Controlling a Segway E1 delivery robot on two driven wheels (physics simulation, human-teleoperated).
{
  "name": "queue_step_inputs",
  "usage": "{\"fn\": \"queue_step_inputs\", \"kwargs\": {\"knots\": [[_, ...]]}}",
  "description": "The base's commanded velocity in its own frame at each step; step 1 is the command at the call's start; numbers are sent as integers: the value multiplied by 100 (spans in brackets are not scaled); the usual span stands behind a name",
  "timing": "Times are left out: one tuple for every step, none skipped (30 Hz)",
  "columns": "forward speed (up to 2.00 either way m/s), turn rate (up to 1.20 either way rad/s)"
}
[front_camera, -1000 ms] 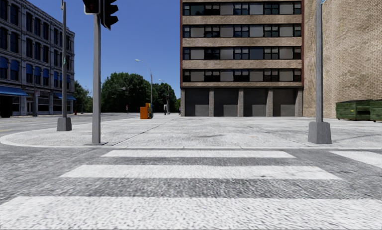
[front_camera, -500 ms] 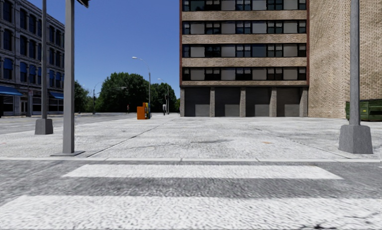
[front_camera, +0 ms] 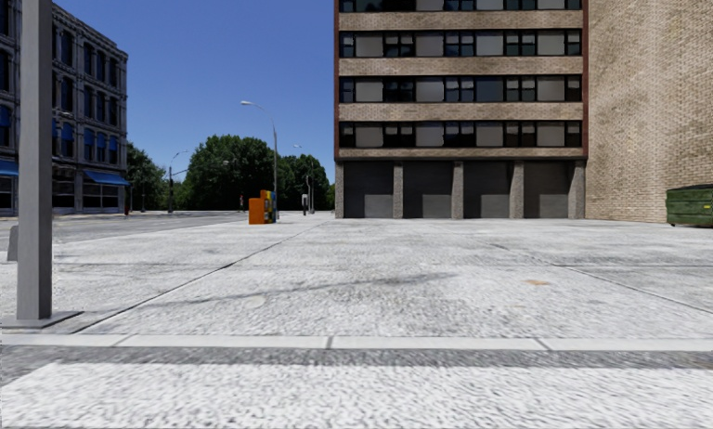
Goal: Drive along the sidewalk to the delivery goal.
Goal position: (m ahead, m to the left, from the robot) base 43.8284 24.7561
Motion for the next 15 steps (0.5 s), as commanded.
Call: {"fn": "queue_step_inputs", "kwargs": {"knots": [[200,0],[200,0],[200,0],[200,0],[200,0],[200,0],[200,0],[200,0],[200,0],[200,0],[200,0],[200,0],[200,0],[200,0],[200,0]]}}
